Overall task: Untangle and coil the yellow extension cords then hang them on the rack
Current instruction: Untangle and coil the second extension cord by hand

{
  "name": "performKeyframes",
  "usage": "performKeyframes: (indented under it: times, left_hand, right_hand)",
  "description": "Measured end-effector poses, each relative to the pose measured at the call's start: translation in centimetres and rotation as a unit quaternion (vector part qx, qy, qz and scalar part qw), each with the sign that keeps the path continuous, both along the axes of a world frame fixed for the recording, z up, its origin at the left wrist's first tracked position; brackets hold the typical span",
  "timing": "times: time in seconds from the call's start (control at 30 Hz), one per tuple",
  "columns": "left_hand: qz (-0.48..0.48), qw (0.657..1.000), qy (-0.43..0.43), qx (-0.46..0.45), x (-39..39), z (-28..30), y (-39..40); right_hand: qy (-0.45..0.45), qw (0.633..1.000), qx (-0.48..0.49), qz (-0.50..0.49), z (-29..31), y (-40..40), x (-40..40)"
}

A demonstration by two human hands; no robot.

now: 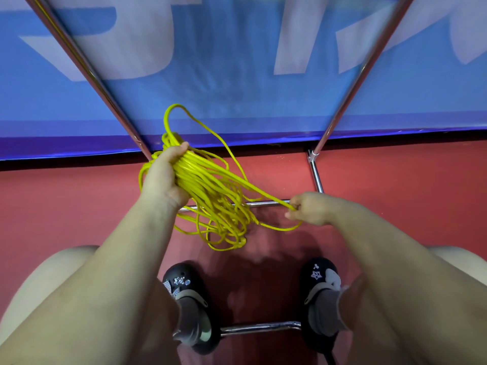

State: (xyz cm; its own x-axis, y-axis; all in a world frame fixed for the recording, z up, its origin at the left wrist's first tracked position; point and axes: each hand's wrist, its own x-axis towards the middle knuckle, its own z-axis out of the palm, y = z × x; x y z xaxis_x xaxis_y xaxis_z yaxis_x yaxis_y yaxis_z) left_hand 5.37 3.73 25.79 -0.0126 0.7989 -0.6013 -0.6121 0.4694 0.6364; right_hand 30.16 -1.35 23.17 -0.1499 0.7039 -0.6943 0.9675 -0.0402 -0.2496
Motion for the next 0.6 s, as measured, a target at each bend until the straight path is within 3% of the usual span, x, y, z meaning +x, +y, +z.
performKeyframes:
  times: [0.13,0.2,0.27,0.37,0.5,0.6]
  left_hand:
    - [0.020,0.999,-0.038,0.012,-2.3,0.2,0.4]
    - [0.021,0.999,-0.029,0.032,-3.0,0.2,0.4]
    - [0.021,0.999,-0.013,0.041,-3.5,0.2,0.2]
    - [0.017,0.999,0.031,0.037,-4.1,-0.2,-0.1]
    - [-0.012,0.995,0.101,0.007,-3.8,-1.1,-0.8]
    - [-0.035,0.986,0.165,-0.006,-2.9,-1.7,-1.7]
  right_hand:
    - [-0.073,0.997,-0.025,0.017,-0.2,-0.3,1.5]
    - [-0.030,0.999,0.006,-0.039,-0.6,-0.3,1.9]
    - [0.086,0.986,0.034,-0.136,-0.6,0.0,1.9]
    - [0.283,0.917,0.010,-0.282,0.6,0.3,0.8]
    - [0.396,0.833,-0.011,-0.387,2.6,0.9,-1.1]
    - [0.481,0.731,-0.046,-0.482,3.4,1.5,-2.5]
